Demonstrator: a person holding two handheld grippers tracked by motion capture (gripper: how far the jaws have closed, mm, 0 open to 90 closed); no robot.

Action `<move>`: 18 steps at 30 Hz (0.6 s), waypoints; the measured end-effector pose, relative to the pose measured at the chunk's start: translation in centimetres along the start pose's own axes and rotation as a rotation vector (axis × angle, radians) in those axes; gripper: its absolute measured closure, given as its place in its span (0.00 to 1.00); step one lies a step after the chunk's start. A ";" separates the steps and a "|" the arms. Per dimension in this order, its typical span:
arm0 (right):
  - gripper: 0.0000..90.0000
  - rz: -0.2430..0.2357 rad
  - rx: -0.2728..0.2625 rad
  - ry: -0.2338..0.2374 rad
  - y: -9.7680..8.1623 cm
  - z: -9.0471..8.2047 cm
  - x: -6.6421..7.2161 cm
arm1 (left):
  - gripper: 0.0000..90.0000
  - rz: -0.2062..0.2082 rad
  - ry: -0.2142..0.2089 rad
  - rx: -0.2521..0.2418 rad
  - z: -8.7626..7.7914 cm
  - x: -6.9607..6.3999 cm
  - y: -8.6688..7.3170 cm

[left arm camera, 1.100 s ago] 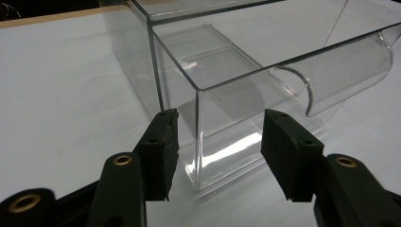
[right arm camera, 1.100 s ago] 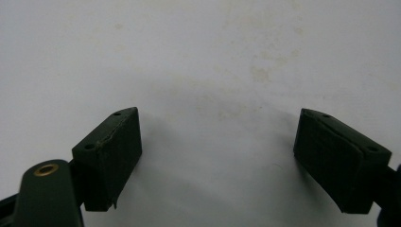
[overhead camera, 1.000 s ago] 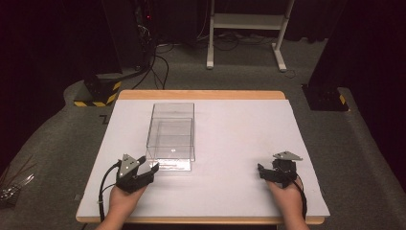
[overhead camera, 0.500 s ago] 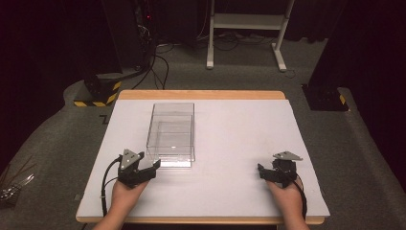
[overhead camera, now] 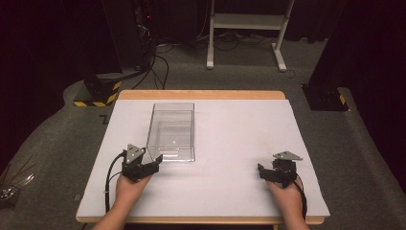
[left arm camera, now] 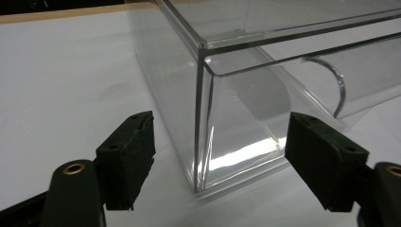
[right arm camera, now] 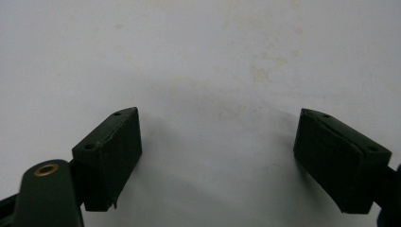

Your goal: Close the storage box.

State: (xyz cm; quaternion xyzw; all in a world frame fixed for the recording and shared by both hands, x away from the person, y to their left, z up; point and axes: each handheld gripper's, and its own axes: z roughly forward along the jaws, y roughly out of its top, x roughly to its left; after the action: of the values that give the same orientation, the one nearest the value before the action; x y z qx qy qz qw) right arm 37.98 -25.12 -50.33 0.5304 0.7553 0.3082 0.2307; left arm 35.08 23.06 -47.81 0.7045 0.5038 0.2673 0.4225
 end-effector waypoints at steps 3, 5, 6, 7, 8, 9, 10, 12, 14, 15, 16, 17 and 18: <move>0.18 0.001 0.000 0.001 0.0 0.0 0.0 | 0.25 0.001 0.015 0.006 0.3 0.0 0.0; 0.18 -0.001 -0.001 0.000 0.0 0.0 0.0 | 0.24 -0.004 0.025 0.008 0.5 0.0 0.0; 0.18 -0.001 0.000 0.000 0.0 0.0 0.0 | 0.22 -0.008 0.029 0.008 0.5 0.0 0.0; 0.18 -0.001 -0.001 0.000 0.0 0.0 0.0 | 0.22 -0.017 0.026 0.011 0.6 0.1 0.0; 0.18 -0.001 -0.001 0.000 0.0 0.0 0.0 | 0.22 -0.018 0.026 0.010 0.7 0.2 0.0; 0.18 -0.001 -0.001 0.000 0.0 0.0 0.0 | 0.22 -0.028 0.023 0.010 0.8 0.3 0.0; 0.18 -0.001 -0.001 0.000 0.0 0.0 0.0 | 0.22 -0.034 0.021 0.010 0.9 0.3 0.1; 0.18 -0.001 -0.001 0.000 0.0 0.0 0.0 | 0.22 -0.040 0.022 0.009 1.0 0.5 0.1; 0.18 -0.001 -0.001 0.001 0.0 0.0 0.0 | 0.23 -0.055 0.026 0.011 1.3 0.6 0.1; 0.18 -0.001 0.000 0.001 0.0 0.0 0.0 | 0.23 -0.060 0.026 0.014 1.4 0.7 0.1; 0.18 0.000 -0.001 0.001 0.0 0.0 0.0 | 0.23 -0.071 0.028 0.016 1.5 0.8 0.1; 0.18 -0.001 -0.001 0.000 0.0 0.0 0.0 | 0.24 -0.077 0.032 0.015 1.7 0.9 0.1; 0.18 -0.001 -0.001 0.000 0.0 0.0 0.0 | 0.25 -0.079 0.035 0.016 1.8 1.0 0.2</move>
State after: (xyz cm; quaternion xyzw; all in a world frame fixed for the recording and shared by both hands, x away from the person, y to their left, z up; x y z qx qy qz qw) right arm 38.00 -25.14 -50.34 0.5299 0.7554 0.3087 0.2309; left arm 36.94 23.38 -48.63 0.6827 0.5404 0.2587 0.4183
